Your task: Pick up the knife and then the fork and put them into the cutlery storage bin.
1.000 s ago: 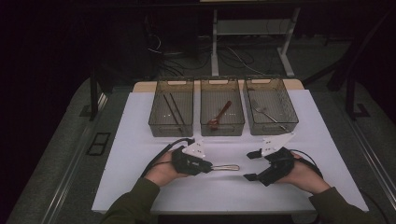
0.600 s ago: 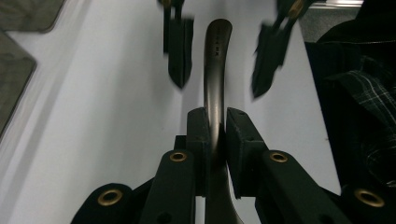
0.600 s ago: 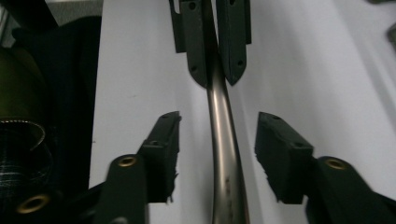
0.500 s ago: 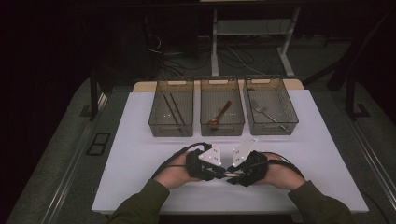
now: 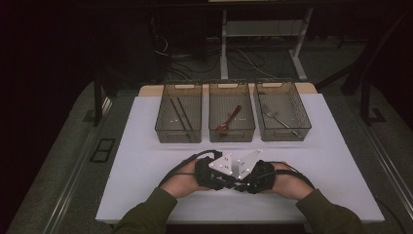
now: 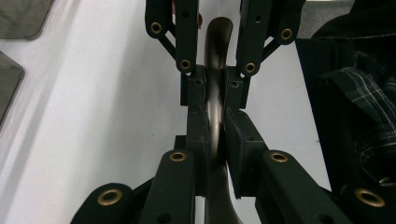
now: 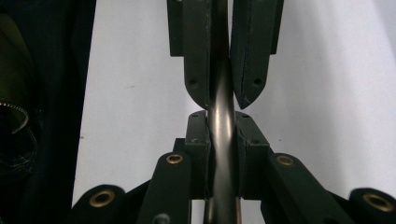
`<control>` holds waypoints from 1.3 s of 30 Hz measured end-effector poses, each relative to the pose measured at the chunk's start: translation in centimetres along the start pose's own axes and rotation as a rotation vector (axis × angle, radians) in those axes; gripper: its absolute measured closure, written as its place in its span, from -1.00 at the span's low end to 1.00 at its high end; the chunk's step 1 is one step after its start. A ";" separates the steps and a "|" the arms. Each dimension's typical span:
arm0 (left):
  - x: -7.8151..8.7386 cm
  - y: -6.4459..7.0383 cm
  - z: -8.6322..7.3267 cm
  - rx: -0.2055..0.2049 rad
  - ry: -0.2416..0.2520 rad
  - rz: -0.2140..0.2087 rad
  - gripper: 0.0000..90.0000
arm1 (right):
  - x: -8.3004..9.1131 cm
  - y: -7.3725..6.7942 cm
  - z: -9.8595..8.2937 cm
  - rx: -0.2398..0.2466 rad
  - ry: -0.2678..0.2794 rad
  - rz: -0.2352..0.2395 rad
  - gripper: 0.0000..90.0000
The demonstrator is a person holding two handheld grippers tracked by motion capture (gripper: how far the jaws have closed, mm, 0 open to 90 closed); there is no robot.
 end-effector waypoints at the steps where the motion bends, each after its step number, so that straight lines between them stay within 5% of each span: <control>1: -0.1 0.0 -0.1 0.000 -0.006 -0.001 0.76 | 0.0 -0.1 -0.1 -0.002 -0.003 0.011 0.71; 8: 1.0 -0.8 -0.1 0.029 0.041 0.038 0.52 | 0.5 0.1 -0.3 -0.033 0.014 0.001 0.71; 12: 3.3 -1.4 -0.4 0.116 0.119 0.080 0.39 | 1.2 0.8 -0.6 -0.041 0.035 -0.021 0.71; 18: 6.9 -3.1 -2.4 0.226 0.219 0.227 0.07 | 3.4 2.0 -1.1 -0.072 0.081 -0.061 0.71; 24: 9.6 -3.7 -4.8 0.341 0.308 0.313 -0.10 | 6.1 3.8 -2.2 -0.138 0.117 -0.132 0.71; 28: 10.1 -3.5 -6.3 0.392 0.325 0.364 -0.21 | 8.3 5.1 -2.8 -0.213 0.162 -0.185 0.71; 39: 9.2 -3.0 -9.4 0.432 0.286 0.467 -0.59 | 13.5 10.4 -5.4 -0.366 0.238 -0.369 0.71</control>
Point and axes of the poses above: each handheld gripper's, and its own axes: x roughly backward along the jaws, z roughly out of its top, y roughly to its right, the point moved 10 cm from there along -x, roughly forward along the jaws, and after that the axes turned 6 degrees about y, right-handed, at the moved point
